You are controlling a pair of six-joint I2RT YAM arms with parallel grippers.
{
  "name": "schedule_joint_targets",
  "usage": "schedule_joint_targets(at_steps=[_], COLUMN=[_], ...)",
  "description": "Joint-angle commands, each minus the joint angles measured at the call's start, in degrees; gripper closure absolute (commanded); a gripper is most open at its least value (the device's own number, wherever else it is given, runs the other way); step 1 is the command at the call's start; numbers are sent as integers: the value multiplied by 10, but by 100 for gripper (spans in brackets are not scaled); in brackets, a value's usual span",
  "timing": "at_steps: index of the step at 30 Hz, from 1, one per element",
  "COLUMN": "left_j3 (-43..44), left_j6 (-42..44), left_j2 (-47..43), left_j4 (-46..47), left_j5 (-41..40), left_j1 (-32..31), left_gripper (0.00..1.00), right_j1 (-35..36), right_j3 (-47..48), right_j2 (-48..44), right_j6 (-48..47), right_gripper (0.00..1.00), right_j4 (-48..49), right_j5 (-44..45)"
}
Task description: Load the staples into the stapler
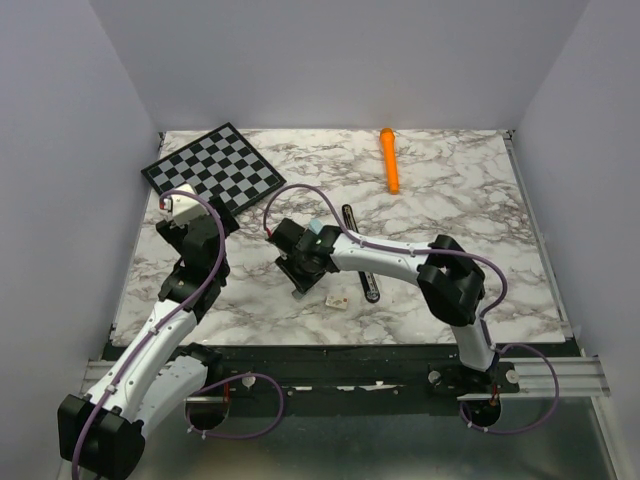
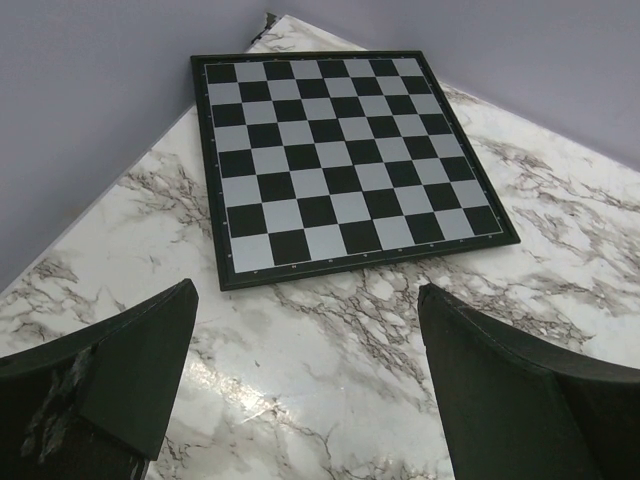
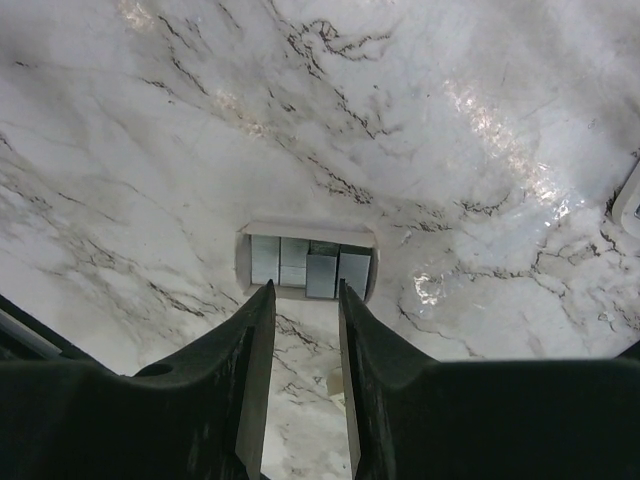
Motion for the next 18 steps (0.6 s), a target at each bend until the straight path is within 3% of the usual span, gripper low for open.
schedule_joint_targets(at_steps=[1,18], left_j3=[9,8], left_j6=[-11,-11], left_j2=[-9,-7], left_j4=[-11,-4], left_j5=[-33,-19], left_j1=[3,3], left_gripper=[1,1], right_j1=[8,16], right_j3=[26,47], right_j2=[24,55], right_j6=[18,2], right_gripper=[61,63], right_j4=[-27,-32], right_j5=[33,32])
